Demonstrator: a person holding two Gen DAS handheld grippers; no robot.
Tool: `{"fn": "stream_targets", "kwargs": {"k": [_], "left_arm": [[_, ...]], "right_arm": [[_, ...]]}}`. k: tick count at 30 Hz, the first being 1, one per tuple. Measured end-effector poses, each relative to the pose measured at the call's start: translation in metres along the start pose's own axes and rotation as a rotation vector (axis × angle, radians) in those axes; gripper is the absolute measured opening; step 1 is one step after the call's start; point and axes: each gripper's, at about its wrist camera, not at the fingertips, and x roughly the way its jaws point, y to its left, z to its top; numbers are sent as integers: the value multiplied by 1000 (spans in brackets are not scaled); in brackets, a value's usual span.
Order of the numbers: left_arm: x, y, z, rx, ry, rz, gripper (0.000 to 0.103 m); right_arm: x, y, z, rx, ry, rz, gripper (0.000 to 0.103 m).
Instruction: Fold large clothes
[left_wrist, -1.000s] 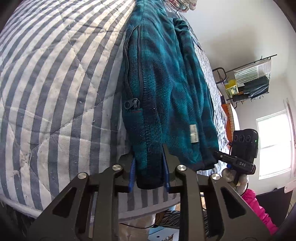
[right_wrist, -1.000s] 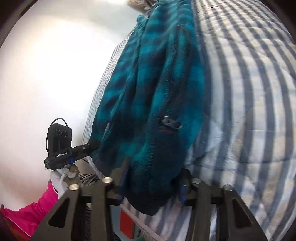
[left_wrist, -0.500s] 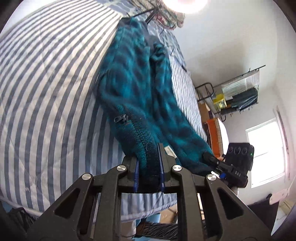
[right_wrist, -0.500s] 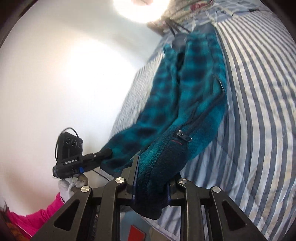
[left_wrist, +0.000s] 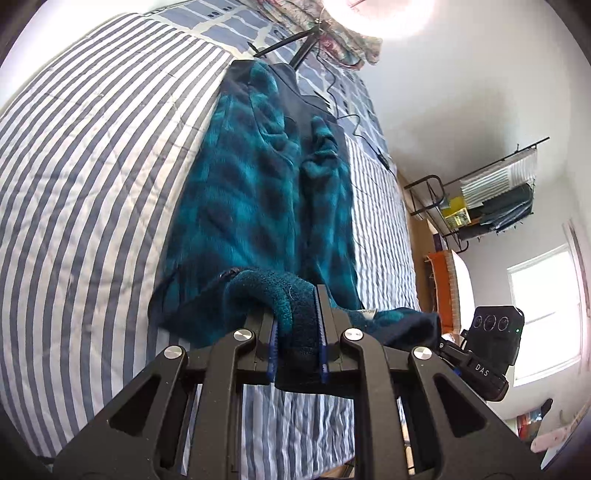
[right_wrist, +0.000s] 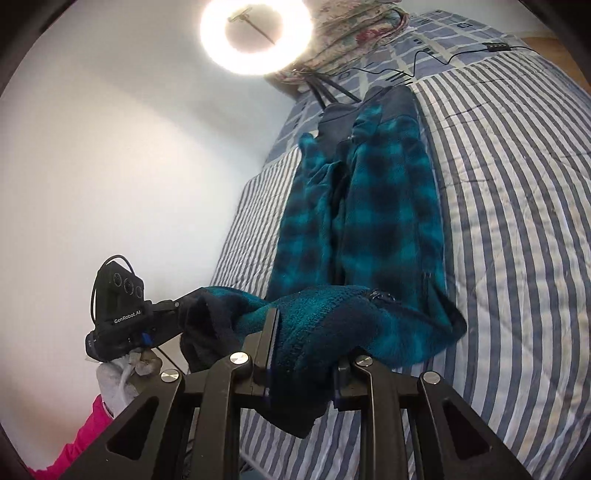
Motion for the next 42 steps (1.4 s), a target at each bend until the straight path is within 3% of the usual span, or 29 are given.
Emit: {"fn": "stream_targets", "kwargs": {"k": [12, 19, 23, 26, 30, 33, 35, 38, 39, 42], "left_arm": [[74, 28, 39, -34, 22, 67, 15], [95, 38, 44, -39, 42, 78, 15], [91, 41, 47, -64, 64, 47, 23], [82, 42, 51, -92, 75, 7, 31], [70, 49, 55, -149, 83, -83, 44], [59, 49, 60, -166, 73, -129, 57], [46, 49, 65, -168, 34, -142, 66], [28, 51, 73, -165, -2, -174, 68], [21, 50, 74, -137, -17, -157, 68], [13, 47, 69, -7, -53, -61, 68]], "right_arm": [[53, -50, 46, 118, 32, -20, 21], [69, -72, 48, 189, 47, 5, 21], [66, -76, 52, 228, 77, 35, 25], [59, -80, 55, 282, 83, 87, 34], [44, -91, 52, 383, 58, 224, 50], [32, -96, 50, 432, 23, 308, 74], [18, -96, 53, 405, -5, 312, 78], [-1, -93, 55, 359, -28, 327, 78], [-7, -92, 55, 334, -42, 307, 78], [-20, -82, 53, 190, -50, 142, 75]]}}
